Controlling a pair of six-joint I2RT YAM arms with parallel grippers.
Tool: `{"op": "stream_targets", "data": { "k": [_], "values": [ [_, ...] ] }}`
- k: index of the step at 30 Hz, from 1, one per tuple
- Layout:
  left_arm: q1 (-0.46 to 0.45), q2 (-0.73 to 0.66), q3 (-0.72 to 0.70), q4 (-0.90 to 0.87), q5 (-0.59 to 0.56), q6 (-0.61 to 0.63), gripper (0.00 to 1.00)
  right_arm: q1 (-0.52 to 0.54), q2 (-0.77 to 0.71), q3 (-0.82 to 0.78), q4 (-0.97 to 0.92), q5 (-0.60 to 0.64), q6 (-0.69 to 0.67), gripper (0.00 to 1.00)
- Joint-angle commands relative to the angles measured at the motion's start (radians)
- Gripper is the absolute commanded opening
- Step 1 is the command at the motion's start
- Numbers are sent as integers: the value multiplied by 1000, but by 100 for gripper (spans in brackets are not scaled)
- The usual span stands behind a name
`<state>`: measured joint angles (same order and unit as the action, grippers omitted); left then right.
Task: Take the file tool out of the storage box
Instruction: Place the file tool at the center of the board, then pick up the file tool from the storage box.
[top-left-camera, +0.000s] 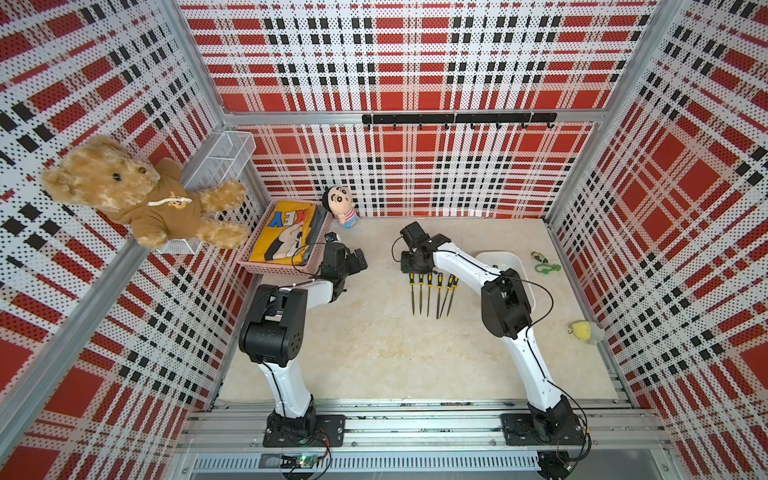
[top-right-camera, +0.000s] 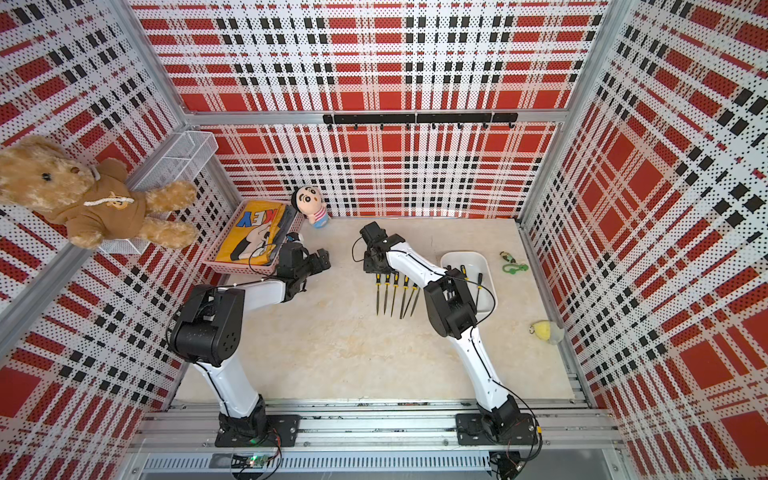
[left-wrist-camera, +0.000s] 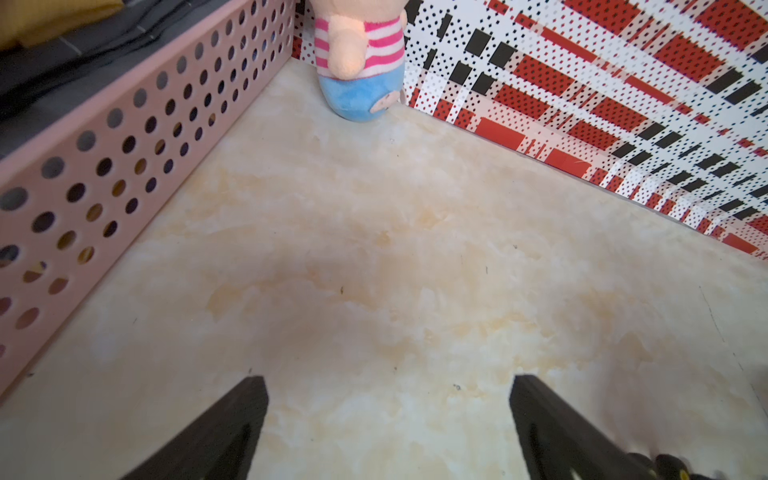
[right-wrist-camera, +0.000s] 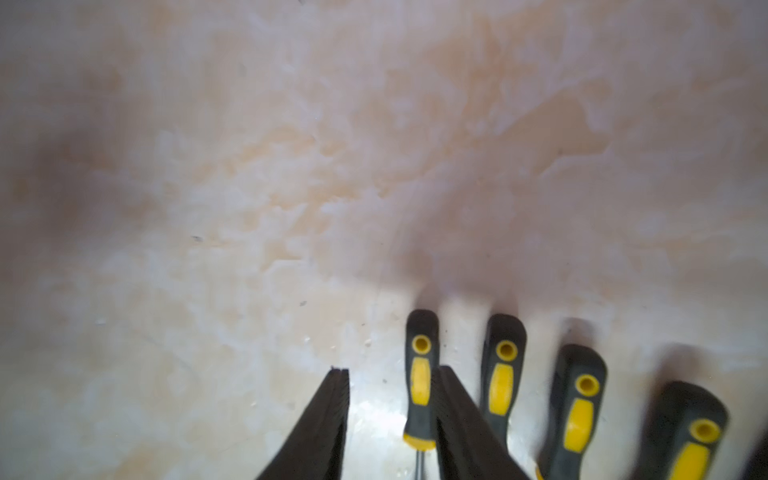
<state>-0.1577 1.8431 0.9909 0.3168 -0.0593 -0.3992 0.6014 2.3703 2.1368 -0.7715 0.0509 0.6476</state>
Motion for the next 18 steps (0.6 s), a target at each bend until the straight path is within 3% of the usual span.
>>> {"op": "stream_targets", "data": {
  "k": [1,8,12,15,18],
  "values": [
    [-7,-24,41,-20,-12,26,98,-74,-173,7,63,7,-17,40],
    [-19,-2,74,-31,-11,26,98,-273,-338,-272,9,104,-140,31],
    [-29,12,87,-33,-14,26,98,-381,-383,-417,-21,82,-183,27],
    [-35,19,91,-33,-15,26,98,-423,-392,-498,-15,107,-236,30],
    [-36,21,93,-33,-14,26,98,-448,-365,-524,-28,111,-296,43]
  ]
}}
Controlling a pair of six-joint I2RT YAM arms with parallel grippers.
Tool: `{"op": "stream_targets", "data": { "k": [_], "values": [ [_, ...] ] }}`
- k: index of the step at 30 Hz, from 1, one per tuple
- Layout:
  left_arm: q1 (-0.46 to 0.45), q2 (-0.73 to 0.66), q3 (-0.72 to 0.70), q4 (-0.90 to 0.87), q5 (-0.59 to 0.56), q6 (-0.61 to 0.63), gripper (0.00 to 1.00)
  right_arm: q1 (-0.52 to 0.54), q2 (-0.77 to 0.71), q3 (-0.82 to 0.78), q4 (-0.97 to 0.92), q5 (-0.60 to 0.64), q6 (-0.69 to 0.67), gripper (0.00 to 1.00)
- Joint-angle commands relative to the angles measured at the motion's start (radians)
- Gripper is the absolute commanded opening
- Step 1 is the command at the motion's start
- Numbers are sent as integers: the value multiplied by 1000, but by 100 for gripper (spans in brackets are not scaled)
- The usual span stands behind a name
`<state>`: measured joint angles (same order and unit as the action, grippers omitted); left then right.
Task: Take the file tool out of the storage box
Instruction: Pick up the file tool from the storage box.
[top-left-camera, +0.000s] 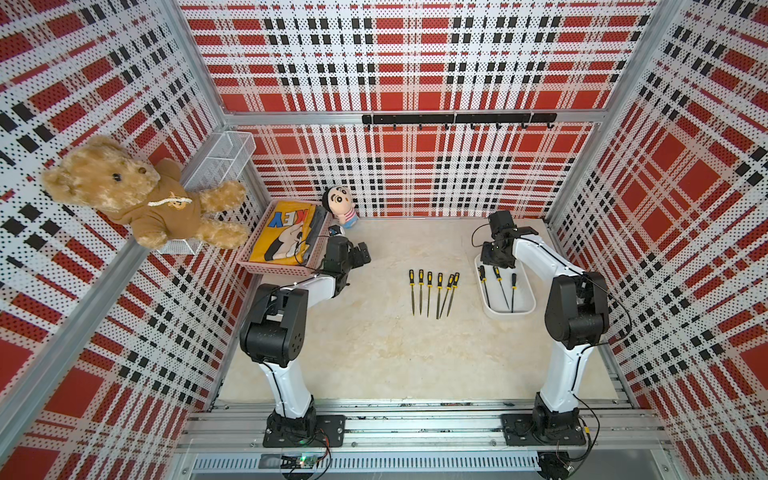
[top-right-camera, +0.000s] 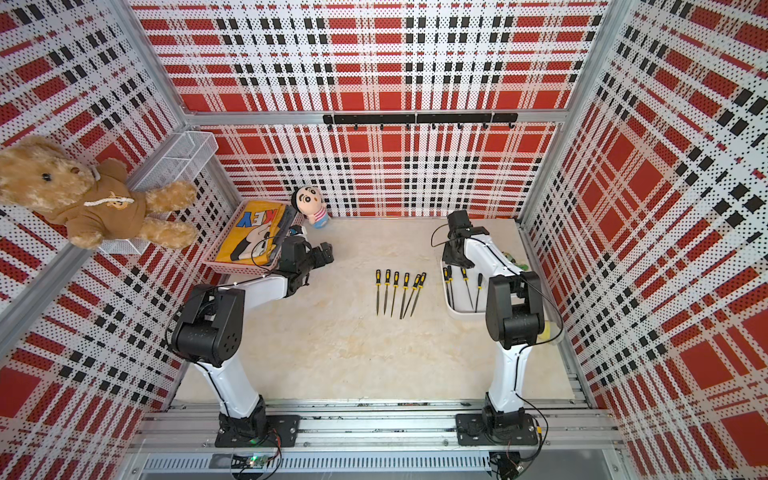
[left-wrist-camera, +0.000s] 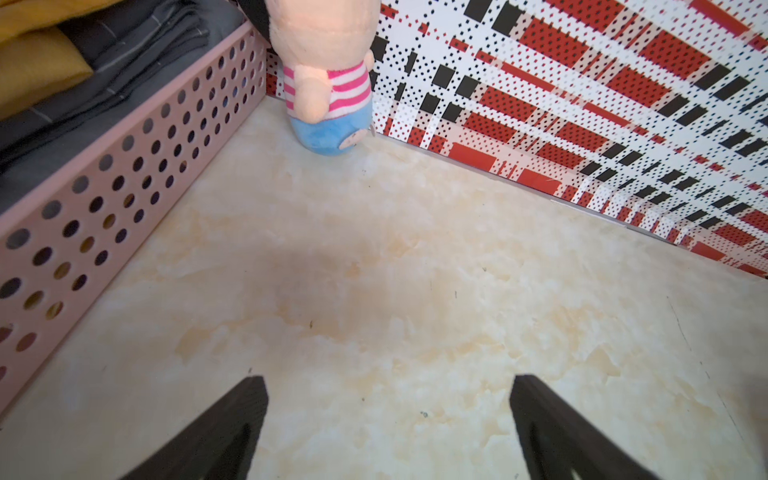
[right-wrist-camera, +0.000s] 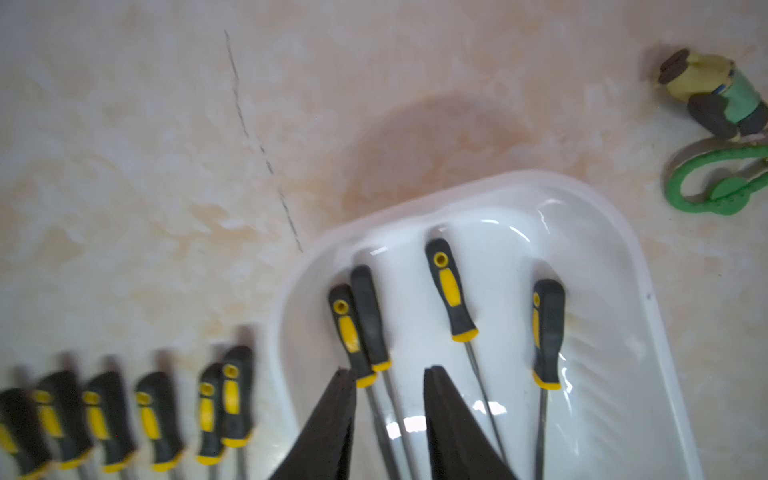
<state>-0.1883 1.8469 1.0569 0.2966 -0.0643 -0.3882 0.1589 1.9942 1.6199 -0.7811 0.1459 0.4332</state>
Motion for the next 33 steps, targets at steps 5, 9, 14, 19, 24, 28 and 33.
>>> {"op": "stream_targets", "data": {
  "k": [5,9,14,19,24,28,33],
  "values": [
    [-7,16,25,-16,-10,15,98,-45,69,-16,-6,26,-116,47],
    [-7,11,20,-16,-16,15,98,-59,94,3,18,32,-128,47],
    [-7,6,12,-17,-19,15,98,-79,155,55,9,34,-157,46],
    [-5,2,5,-16,-22,15,98,-84,180,76,19,20,-181,43],
    [-5,2,4,-16,-22,15,98,-97,213,91,25,-13,-186,35],
    [-4,2,3,-16,-22,15,98,-102,232,99,29,-29,-182,31],
    [-1,2,0,-15,-24,15,98,-107,236,92,33,-32,-176,16]
  ]
}}
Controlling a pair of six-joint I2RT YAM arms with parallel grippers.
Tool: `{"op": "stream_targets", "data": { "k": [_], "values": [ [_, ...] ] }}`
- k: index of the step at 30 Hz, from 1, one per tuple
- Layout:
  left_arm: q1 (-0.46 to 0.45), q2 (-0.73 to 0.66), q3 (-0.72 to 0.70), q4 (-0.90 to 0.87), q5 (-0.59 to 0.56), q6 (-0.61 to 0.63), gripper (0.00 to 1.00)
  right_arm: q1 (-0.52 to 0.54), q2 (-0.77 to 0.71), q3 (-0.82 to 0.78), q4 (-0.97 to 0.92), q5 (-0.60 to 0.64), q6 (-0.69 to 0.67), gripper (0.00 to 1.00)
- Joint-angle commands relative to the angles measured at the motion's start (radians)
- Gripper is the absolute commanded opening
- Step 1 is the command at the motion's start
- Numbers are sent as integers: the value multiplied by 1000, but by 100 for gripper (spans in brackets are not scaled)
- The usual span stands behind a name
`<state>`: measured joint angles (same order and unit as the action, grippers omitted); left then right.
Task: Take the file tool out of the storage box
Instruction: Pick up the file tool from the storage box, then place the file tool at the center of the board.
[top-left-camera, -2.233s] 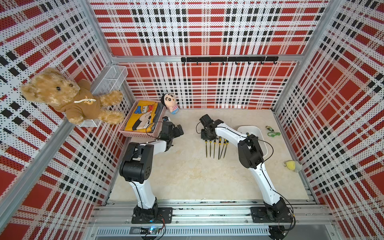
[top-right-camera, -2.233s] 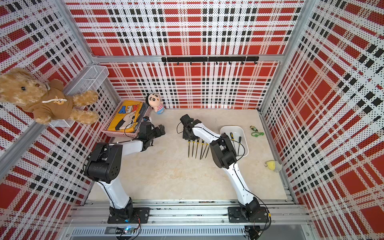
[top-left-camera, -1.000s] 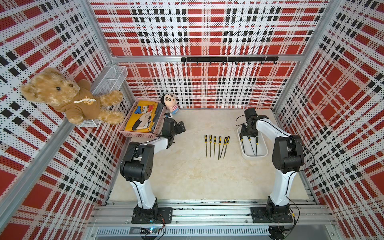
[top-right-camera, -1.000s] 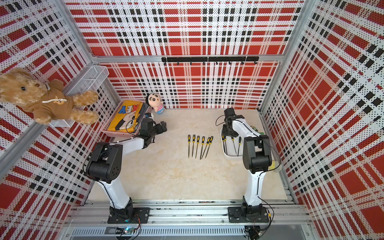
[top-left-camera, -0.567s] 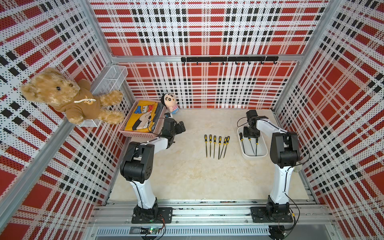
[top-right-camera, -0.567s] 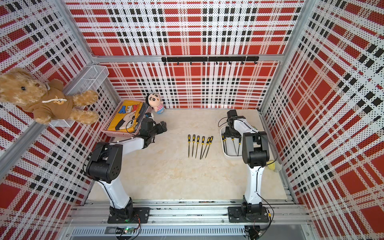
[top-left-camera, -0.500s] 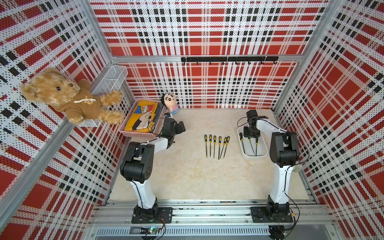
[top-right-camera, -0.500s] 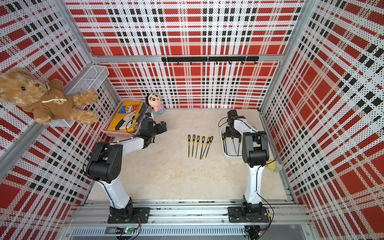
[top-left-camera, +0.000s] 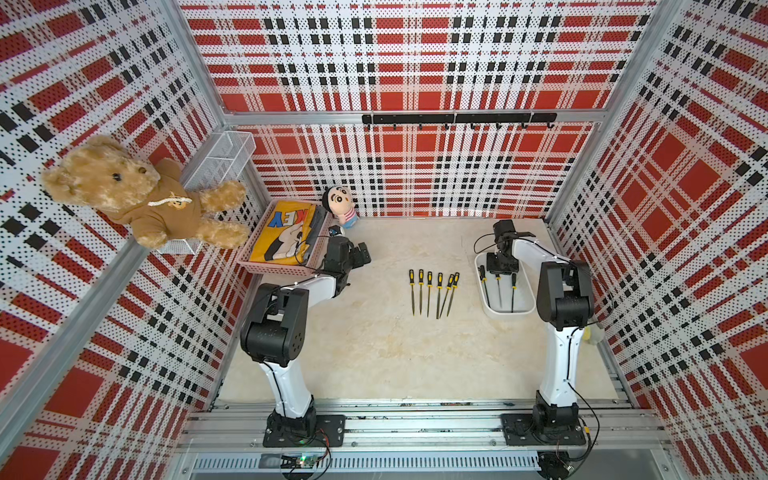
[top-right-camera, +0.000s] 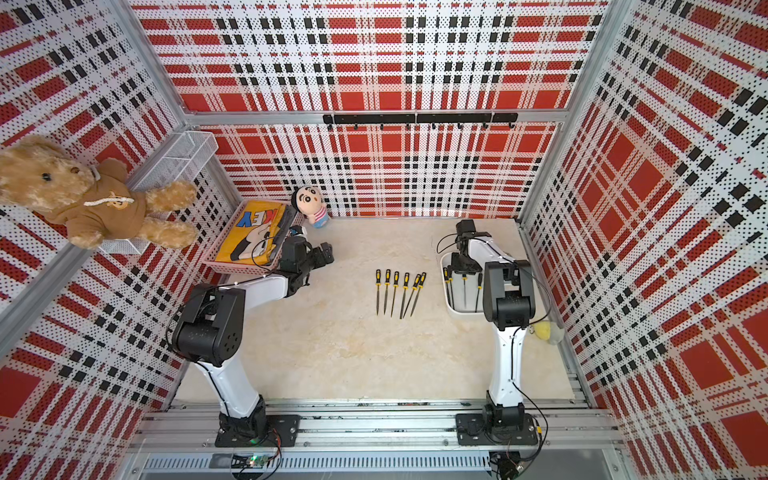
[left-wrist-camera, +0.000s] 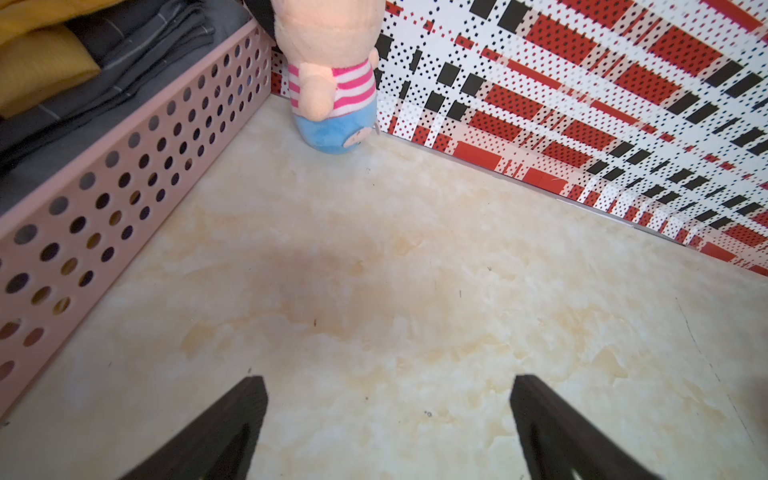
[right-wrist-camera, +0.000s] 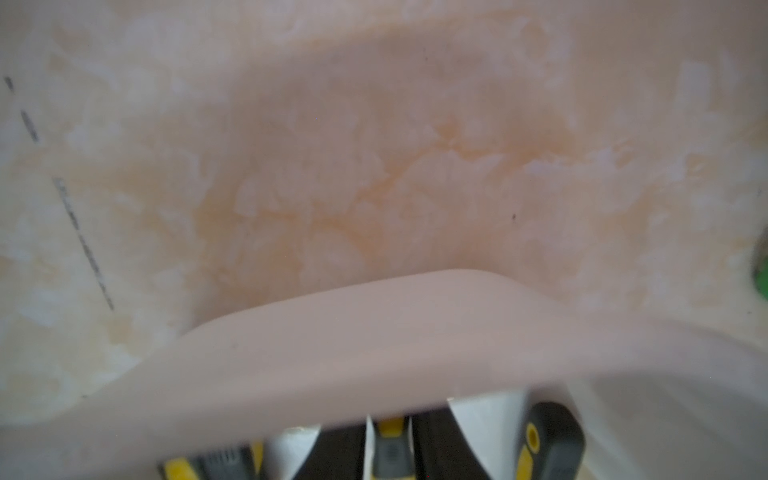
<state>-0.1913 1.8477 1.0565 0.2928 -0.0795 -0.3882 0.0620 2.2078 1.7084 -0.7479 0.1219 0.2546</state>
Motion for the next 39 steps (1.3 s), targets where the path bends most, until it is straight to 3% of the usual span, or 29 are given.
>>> {"op": "stream_targets", "data": {
  "k": [1,6,13,19,23,28,39],
  "values": [
    [3,1,0,-12,-8,15,98,-10,15,0,0,-9,7,13],
    [1,4,2,-12,-6,15,98,-7,-58,-4,-1,-11,40,9],
    [-4,12,21,-12,1,15,98,56,-209,95,-48,5,63,11],
    [-10,19,35,-17,0,14,98,190,-241,145,-47,-127,157,11],
    [-17,30,45,-18,2,7,98,331,-185,137,45,-190,281,12],
    [-27,28,53,-23,-6,8,98,465,-25,239,98,-213,448,12],
    [-1,0,15,-26,-15,15,99,534,179,383,120,-193,523,13]
  ]
}}
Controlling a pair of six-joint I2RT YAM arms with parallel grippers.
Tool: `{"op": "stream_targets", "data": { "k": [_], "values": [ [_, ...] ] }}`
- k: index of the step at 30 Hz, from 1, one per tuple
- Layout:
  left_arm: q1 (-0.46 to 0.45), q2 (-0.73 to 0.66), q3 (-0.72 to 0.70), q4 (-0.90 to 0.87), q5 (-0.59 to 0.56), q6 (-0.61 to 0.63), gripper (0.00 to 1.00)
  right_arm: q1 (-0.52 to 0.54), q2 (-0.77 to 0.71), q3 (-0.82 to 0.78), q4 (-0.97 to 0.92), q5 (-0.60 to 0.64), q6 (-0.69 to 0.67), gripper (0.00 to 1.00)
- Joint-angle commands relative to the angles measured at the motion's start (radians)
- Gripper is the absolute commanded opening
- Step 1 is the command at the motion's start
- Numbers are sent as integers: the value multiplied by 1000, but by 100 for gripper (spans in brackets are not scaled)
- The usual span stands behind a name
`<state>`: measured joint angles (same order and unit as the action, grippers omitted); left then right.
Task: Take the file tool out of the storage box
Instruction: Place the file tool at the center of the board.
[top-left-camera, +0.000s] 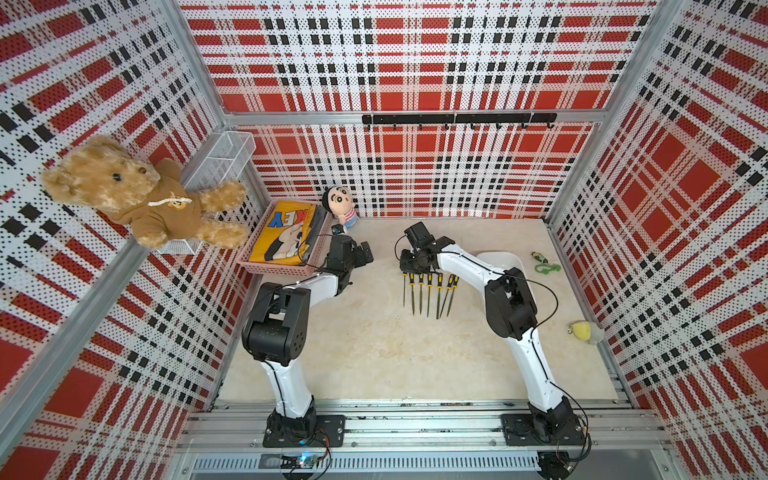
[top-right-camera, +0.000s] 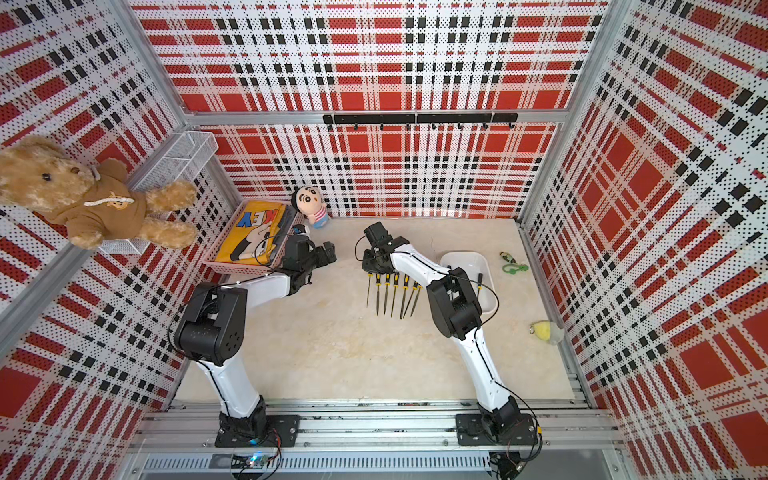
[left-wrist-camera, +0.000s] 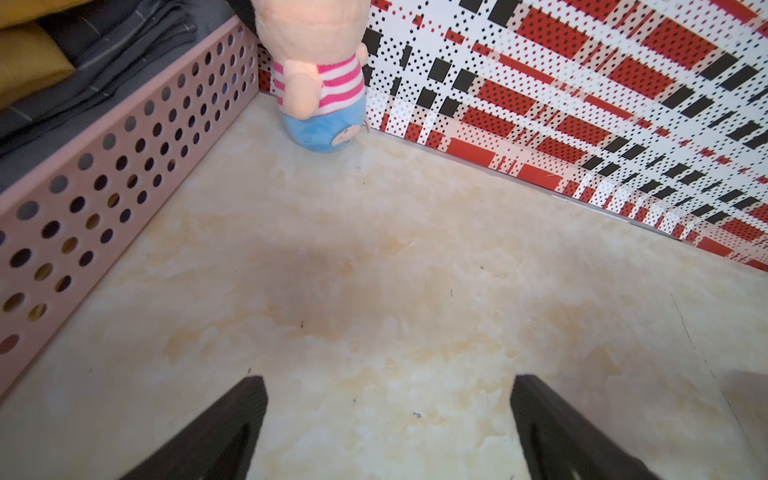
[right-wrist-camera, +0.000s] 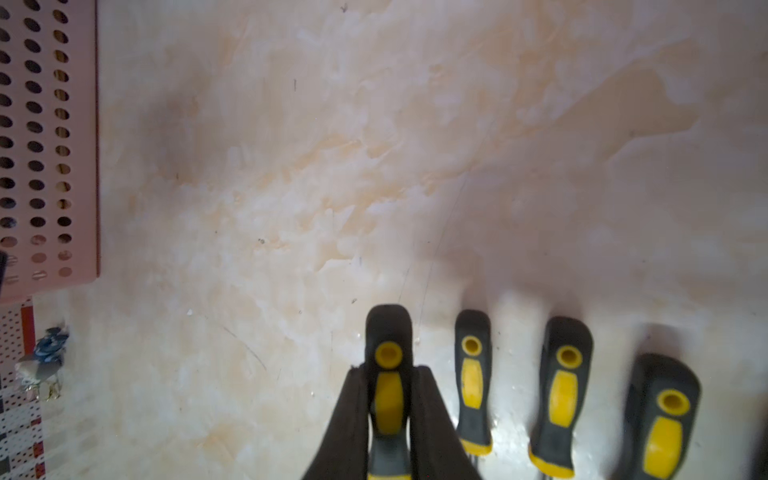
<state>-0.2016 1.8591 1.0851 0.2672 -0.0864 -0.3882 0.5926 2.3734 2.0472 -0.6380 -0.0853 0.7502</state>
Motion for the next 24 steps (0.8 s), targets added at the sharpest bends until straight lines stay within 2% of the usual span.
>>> {"op": "stream_targets", "data": {
  "k": [1,24],
  "values": [
    [8,-11,-17,2,-6,15,99,4,24,52,4,15,28,13],
    [14,-12,-74,43,-7,-3,99,47,132,154,-143,26,-19,16]
  ]
}}
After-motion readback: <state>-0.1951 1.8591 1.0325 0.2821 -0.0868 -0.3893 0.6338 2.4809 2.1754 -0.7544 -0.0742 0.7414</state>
